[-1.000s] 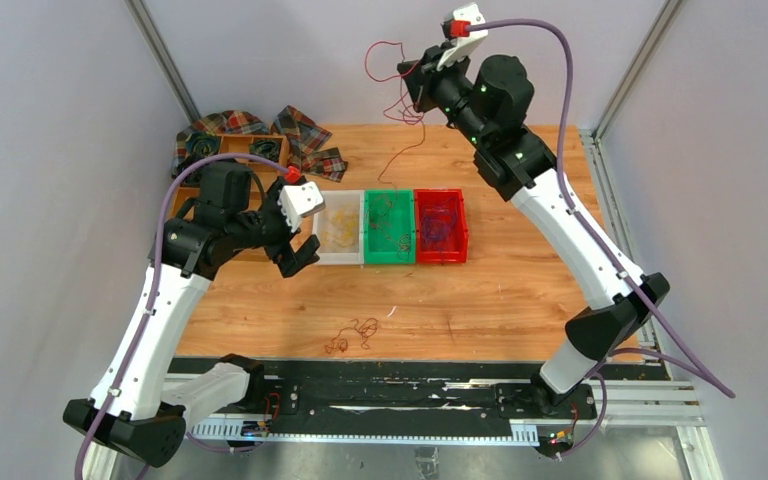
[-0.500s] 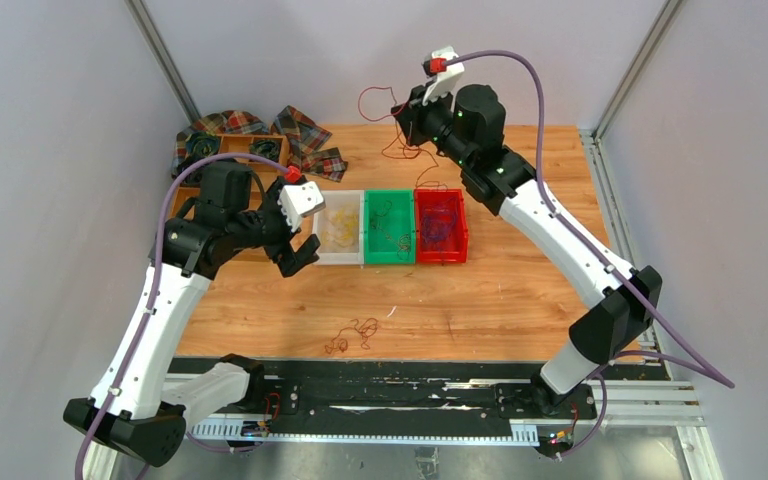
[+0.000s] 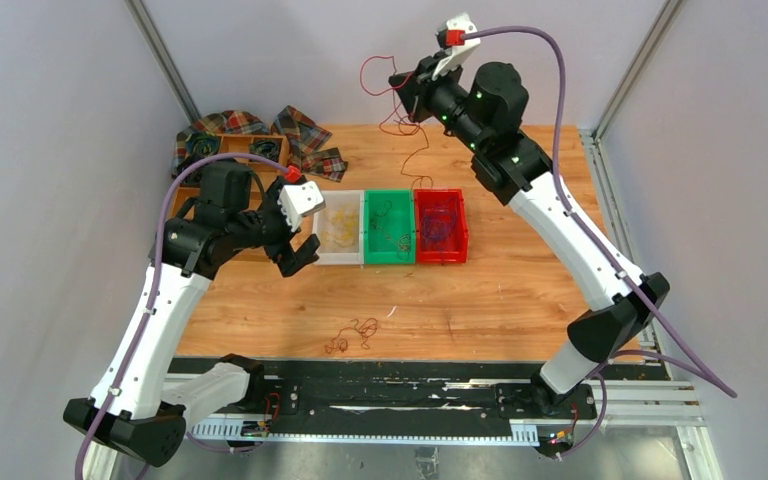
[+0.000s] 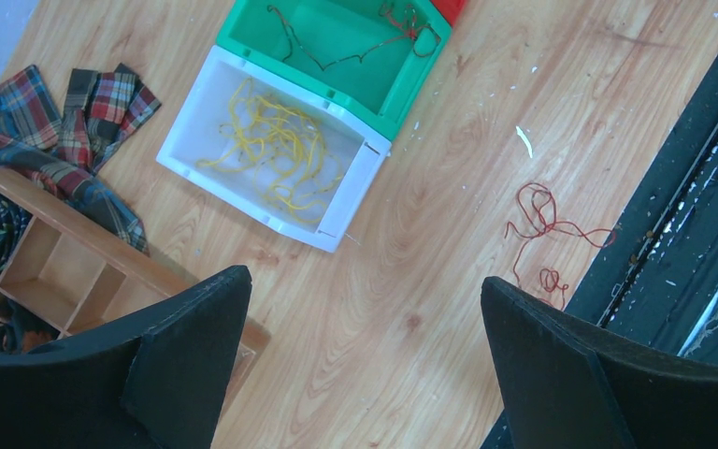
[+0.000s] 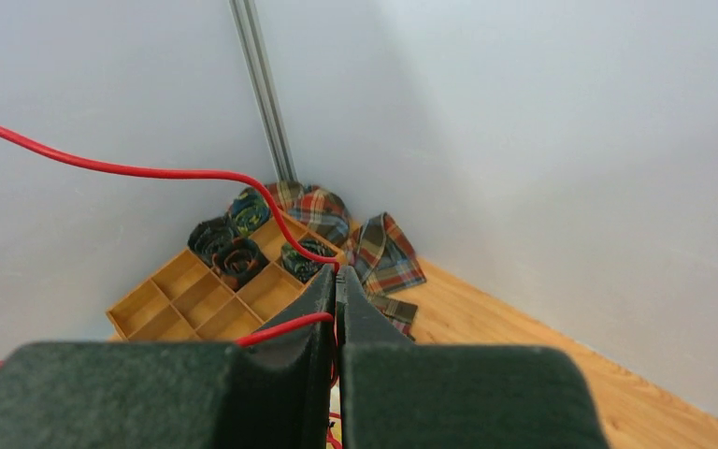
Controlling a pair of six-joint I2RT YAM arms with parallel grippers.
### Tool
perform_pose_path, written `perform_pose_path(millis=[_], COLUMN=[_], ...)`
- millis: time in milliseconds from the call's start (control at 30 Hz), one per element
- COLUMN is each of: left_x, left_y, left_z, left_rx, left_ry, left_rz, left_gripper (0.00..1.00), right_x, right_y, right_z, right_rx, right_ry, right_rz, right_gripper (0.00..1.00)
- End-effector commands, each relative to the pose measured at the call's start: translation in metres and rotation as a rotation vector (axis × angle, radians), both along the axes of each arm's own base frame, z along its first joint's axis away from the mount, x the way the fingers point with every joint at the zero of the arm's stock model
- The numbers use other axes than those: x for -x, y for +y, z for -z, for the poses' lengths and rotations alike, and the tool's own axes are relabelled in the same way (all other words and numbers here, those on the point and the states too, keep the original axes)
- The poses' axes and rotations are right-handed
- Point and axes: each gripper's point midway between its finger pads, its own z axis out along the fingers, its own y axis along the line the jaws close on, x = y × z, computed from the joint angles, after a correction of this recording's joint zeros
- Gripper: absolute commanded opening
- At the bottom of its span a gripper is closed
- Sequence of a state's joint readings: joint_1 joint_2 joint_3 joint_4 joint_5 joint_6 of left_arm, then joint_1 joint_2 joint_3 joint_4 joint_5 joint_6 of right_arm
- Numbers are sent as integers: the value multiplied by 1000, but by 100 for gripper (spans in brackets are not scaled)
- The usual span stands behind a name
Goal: Untangle the cables
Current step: Place the cable in the bin.
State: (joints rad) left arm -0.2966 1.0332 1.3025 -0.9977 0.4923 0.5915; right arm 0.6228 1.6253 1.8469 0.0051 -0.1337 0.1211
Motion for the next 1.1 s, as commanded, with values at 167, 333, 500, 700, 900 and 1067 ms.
perform_pose_path(millis=[167, 333, 500, 700, 900, 1067], left_x=[-1, -1, 0, -1, 0, -3], left_y=[1, 1, 2, 2, 2, 3], left_z=[-16, -17, -16, -16, -15, -16], left_rx=[17, 17, 15, 13, 14, 14], left_ry=[-38, -41, -42, -44, -38, -31], left_rz=[-11, -15, -16, -16, -15, -35], left_gripper=[98, 98, 98, 98, 98, 98], right_x=[31, 29, 24, 17, 7, -7], right_y=[-5, 1, 6, 13, 22, 37], right_z=[-41, -21, 7, 40, 69, 96], right_rx=[-48, -25, 0, 32, 50, 74], right_ry=[-97, -65, -25, 26, 75, 123], right_rz=[-50, -59, -57, -57, -55, -49], right_gripper=[1, 1, 1, 0, 1, 1])
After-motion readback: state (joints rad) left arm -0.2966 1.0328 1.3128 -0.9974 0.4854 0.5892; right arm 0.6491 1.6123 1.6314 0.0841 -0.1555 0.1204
